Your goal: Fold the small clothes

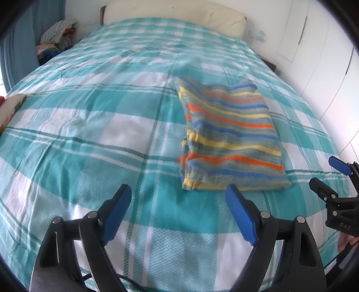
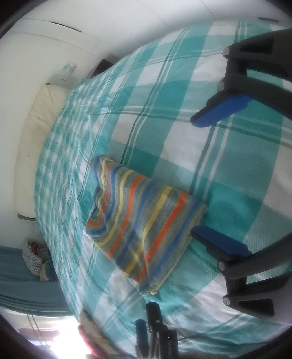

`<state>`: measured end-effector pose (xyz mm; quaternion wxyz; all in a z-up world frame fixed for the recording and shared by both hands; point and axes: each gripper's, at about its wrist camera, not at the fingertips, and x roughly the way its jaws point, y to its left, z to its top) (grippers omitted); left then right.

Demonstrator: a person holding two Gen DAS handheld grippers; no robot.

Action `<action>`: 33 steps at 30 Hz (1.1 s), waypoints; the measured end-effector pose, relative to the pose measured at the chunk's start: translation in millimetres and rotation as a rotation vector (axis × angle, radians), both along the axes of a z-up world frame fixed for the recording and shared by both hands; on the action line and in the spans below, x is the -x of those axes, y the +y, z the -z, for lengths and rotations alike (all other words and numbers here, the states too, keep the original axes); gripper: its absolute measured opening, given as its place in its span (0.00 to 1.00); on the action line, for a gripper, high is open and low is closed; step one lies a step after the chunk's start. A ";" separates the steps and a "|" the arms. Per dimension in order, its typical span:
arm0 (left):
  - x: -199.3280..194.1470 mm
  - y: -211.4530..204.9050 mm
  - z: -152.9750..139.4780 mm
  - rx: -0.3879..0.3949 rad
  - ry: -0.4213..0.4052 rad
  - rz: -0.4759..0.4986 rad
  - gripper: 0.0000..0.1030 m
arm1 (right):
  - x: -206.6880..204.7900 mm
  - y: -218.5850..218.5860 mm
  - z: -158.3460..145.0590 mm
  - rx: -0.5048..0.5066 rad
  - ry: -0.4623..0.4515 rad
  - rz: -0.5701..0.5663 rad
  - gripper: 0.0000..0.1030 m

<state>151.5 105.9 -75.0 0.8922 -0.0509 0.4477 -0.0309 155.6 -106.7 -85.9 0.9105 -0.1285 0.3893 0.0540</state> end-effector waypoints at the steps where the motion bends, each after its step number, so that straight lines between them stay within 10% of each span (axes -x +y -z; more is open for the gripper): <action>1: -0.3 0.0 0.3 -0.002 0.001 -0.001 0.85 | -0.9 -0.1 1.2 0.009 0.001 0.003 0.86; 12: -23.7 9.9 4.4 0.032 0.031 0.042 0.86 | -15.6 -4.2 10.9 0.014 0.015 -0.001 0.86; 20: -120.7 30.9 22.2 0.265 0.090 0.102 0.94 | -100.0 -84.7 14.7 -0.567 0.079 0.008 0.86; 26: -175.2 16.3 42.7 0.273 0.124 0.098 0.94 | -192.1 -78.3 51.1 -0.768 0.247 -0.045 0.86; 27: -178.2 11.5 41.7 0.273 0.119 0.114 0.89 | -202.8 -72.7 57.4 -0.793 0.274 -0.051 0.84; 30: -184.3 -16.3 48.6 0.212 0.161 0.210 0.22 | -218.9 -35.1 67.0 -0.787 0.333 -0.138 0.49; 33: -176.3 -30.4 42.7 0.115 0.114 0.197 0.17 | -206.5 11.9 55.2 -0.442 0.236 -0.136 0.29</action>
